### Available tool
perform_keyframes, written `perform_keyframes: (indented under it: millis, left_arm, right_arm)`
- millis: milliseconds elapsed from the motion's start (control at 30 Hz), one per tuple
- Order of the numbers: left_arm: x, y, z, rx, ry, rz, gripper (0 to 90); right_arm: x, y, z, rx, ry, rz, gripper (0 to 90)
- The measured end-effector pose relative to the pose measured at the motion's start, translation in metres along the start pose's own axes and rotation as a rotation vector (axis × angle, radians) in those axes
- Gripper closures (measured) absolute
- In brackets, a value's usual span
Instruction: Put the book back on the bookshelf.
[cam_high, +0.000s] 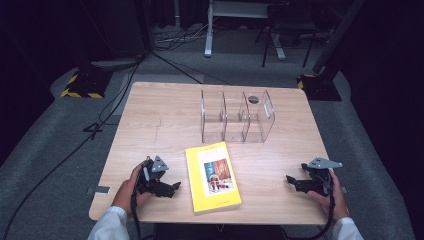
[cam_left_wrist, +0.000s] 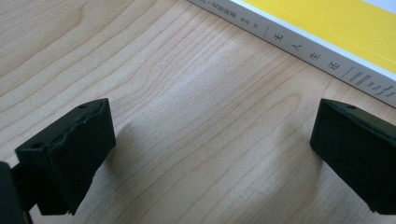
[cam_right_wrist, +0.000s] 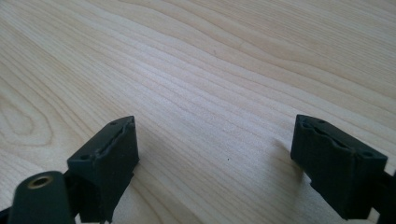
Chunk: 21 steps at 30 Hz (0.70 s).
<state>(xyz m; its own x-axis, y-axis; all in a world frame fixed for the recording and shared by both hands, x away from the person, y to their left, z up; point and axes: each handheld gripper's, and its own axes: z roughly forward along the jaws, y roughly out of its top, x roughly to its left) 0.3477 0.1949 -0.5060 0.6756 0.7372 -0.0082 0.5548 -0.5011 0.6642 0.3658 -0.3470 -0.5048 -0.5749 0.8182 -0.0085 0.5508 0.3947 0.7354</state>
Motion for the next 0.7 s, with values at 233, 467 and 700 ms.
perform_keyframes:
  millis: [233,467,700]
  left_arm:
    - [-0.005,-0.005,-0.004,0.002,-0.004,-0.003,0.7]
    - [-0.018,-0.01,-0.008,0.004,-0.05,0.04,0.3]
    - [-0.027,0.0,0.0,0.005,-0.078,0.068,0.2]
  right_arm:
    - [0.0,0.0,0.0,0.001,0.004,-0.002,15.3]
    - [0.0,0.003,0.002,0.016,0.036,-0.031,15.8]
    - [0.005,0.011,0.004,0.039,0.097,-0.091,23.3]
